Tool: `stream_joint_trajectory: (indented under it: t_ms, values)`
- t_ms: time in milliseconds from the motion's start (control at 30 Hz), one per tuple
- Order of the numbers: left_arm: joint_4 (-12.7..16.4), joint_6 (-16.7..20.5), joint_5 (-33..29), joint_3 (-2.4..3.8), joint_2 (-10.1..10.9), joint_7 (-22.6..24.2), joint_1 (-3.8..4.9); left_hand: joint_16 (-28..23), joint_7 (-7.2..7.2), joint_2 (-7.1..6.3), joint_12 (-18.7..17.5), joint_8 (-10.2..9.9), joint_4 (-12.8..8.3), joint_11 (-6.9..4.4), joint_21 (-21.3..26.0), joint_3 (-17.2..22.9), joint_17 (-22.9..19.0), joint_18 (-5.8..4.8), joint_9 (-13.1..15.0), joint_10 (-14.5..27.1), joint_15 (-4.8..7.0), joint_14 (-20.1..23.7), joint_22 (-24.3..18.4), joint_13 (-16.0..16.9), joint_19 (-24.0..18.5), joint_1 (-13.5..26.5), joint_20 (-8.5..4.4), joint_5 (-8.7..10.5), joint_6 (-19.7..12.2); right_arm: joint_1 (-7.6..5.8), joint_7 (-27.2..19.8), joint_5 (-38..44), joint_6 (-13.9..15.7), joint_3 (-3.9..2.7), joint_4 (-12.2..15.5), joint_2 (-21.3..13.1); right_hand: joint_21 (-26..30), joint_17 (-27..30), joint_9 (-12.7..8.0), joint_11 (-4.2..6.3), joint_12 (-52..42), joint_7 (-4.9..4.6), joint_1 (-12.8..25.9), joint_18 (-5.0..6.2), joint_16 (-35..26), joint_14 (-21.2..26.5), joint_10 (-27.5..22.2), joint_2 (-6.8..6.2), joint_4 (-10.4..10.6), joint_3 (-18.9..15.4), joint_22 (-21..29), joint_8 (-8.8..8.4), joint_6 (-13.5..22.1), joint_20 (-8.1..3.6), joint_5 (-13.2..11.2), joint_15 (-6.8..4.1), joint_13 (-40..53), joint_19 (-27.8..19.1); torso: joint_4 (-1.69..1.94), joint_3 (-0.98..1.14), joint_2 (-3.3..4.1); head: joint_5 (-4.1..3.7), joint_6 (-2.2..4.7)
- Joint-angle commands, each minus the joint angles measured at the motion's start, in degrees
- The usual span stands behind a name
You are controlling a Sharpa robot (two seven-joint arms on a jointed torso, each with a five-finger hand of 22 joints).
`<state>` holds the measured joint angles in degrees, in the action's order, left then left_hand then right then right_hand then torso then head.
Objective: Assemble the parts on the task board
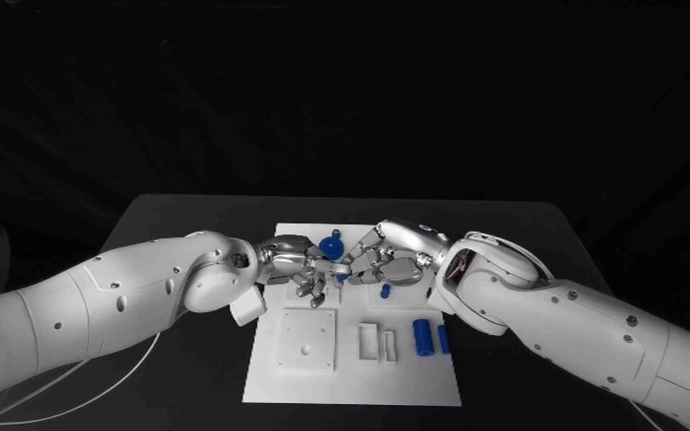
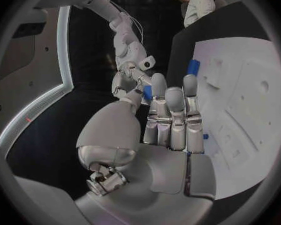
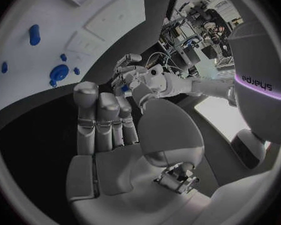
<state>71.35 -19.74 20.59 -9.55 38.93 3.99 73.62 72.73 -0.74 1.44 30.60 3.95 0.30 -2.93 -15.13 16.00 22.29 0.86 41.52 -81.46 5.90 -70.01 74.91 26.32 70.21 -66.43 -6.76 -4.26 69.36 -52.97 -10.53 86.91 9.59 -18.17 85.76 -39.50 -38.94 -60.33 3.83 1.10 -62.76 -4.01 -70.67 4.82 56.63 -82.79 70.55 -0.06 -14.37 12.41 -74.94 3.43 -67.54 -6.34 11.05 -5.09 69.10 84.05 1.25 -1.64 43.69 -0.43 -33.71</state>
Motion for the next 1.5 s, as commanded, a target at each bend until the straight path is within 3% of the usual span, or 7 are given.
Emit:
stream_joint_trajectory:
  t_ms: [33, 767, 967, 1033, 1100, 1267, 1500]
  values:
    - [-0.4, 3.47, -0.52, 0.17, 0.03, 0.61, 0.19, 0.15, 0.11, 2.78, -0.45, -0.23, -4.54, -0.18, 0.23, 4.57, -0.24, -0.86, -0.55, -0.05, 0.06, 0.17, 1.11, -0.2, -0.24, -3.32, -0.06, -0.28, -0.47, 0.24, -1.47, -0.64, -1.46, 0.19, 0.63, 0.04, 0.23, -0.07, 0.03, -0.42, -0.39, -0.14, -0.15, 0.07, 0.07, 0.03, -0.03, 0.39, 0.07, -0.76, -1.8, 0.15, -0.18, 0.43, -0.29, 0.37, -0.06, 2.99, 0.0, -0.03, 0.02, 0.03, -0.1]
    - [-0.15, 4.95, -0.52, 0.17, -0.24, -0.01, 0.19, 0.28, 0.12, 2.24, -0.55, -0.21, -4.82, -0.23, 0.16, 4.47, -0.4, -0.86, -0.73, -0.25, 0.08, 0.1, 1.14, -0.26, -0.2, -3.78, -0.1, -0.93, -0.26, 0.48, 0.22, -0.85, -0.34, 0.2, 0.11, 0.38, 0.45, -0.21, 0.01, -0.48, -0.31, -0.18, 0.16, 0.37, 0.09, -0.03, 0.0, 0.23, 1.64, -4.66, -1.68, 0.16, 0.54, 0.53, 0.57, 0.46, -0.24, 3.01, 0.03, -0.06, -0.01, -0.01, -0.33]
    - [0.0, 5.55, -0.1, 0.17, -0.25, -0.49, 0.19, 0.33, 0.16, 2.14, -0.57, -0.17, -4.87, -0.26, 0.11, 4.5, -0.42, -0.86, -0.77, -0.39, 0.11, 0.03, 1.15, -0.29, -0.17, -3.95, -0.12, -1.1, -0.07, 0.58, 1.82, -0.61, 2.09, 0.21, -0.67, 0.49, 0.96, 0.01, -0.04, -0.67, 0.08, -0.65, 0.5, 0.63, -0.19, -0.02, -0.28, -0.2, 2.61, -5.62, -1.4, 0.12, 2.07, 0.69, 0.71, 0.67, -0.56, 3.0, 0.05, -0.05, -0.02, -0.01, -0.36]
    - [0.11, 6.41, 0.56, 0.17, -0.24, -1.09, 0.19, 0.39, 0.21, 1.95, -0.58, -0.16, -4.99, -0.3, 0.02, 4.53, -0.42, -0.86, -0.77, -0.55, 0.16, -0.09, 1.17, -0.31, -0.09, -4.01, -0.18, -1.76, 0.18, 0.59, 2.46, -0.56, 3.31, 0.21, -1.19, 0.42, 1.09, 0.14, -0.04, -0.73, 0.24, -0.75, 0.59, 0.74, -0.36, 0.02, -0.42, -0.36, 2.98, -5.79, -1.31, 0.12, 2.39, 0.78, 0.8, 0.73, -0.7, 3.01, 0.02, -0.05, -0.02, 0.02, -0.34]
    - [0.25, 8.03, 1.8, 0.17, -0.2, -2.21, 0.19, 0.5, 0.3, 1.41, -0.59, -0.08, -5.18, -0.43, -0.18, 4.65, -0.39, -0.86, -0.68, -0.92, 0.28, -0.4, 1.2, -0.36, 0.14, -3.92, -0.33, -4.71, 0.58, 0.6, 3.1, -0.85, 4.62, 0.2, -2.16, 0.28, 1.2, 0.21, -0.03, -0.74, 0.34, -0.85, 0.52, 0.85, -0.43, -0.04, -0.45, -0.55, 3.27, -5.85, -1.19, 0.13, 2.8, 0.85, 0.71, 0.78, -0.82, 3.02, 0.01, -0.06, -0.03, 0.12, -0.3]
    - [0.65, 13.54, 6.23, 0.16, -0.07, -6.38, 0.19, 0.71, 0.58, 0.65, -0.82, -0.05, -5.48, -0.74, -0.88, 5.35, -0.26, -0.85, -0.3, -2.07, 0.59, -1.31, 1.21, -0.54, 0.77, -3.49, -0.66, -6.53, 1.46, 0.61, 3.85, -2.33, 6.92, -0.08, -5.06, -0.19, 1.14, 0.15, -0.03, -0.77, 0.39, -1.0, 0.1, 1.05, -0.39, -0.13, -0.45, -1.0, 3.69, -5.47, -1.0, 0.14, 3.27, 0.94, 1.3, 0.84, -0.97, 3.05, -0.04, -0.04, -0.06, 0.24, -0.35]
    - [1.0, 21.99, 16.65, 0.17, -0.43, -17.77, 0.32, 0.01, 1.03, -0.65, -2.0, -0.13, -5.97, -1.18, -1.84, 6.7, -0.19, -0.86, 0.02, -4.45, 1.18, -3.43, 1.12, -1.13, 1.95, -2.25, -1.29, -10.05, 2.91, 0.57, 4.23, -5.57, 9.16, -2.11, -10.17, -1.08, 0.91, -0.02, -0.03, -0.76, 0.38, -1.02, 0.0, 1.15, -0.33, -0.19, -0.37, -2.04, 4.42, -4.14, -0.53, 0.14, 3.27, 0.99, 1.98, 0.85, -1.16, 3.01, -0.04, -0.02, -0.1, 0.59, -0.58]
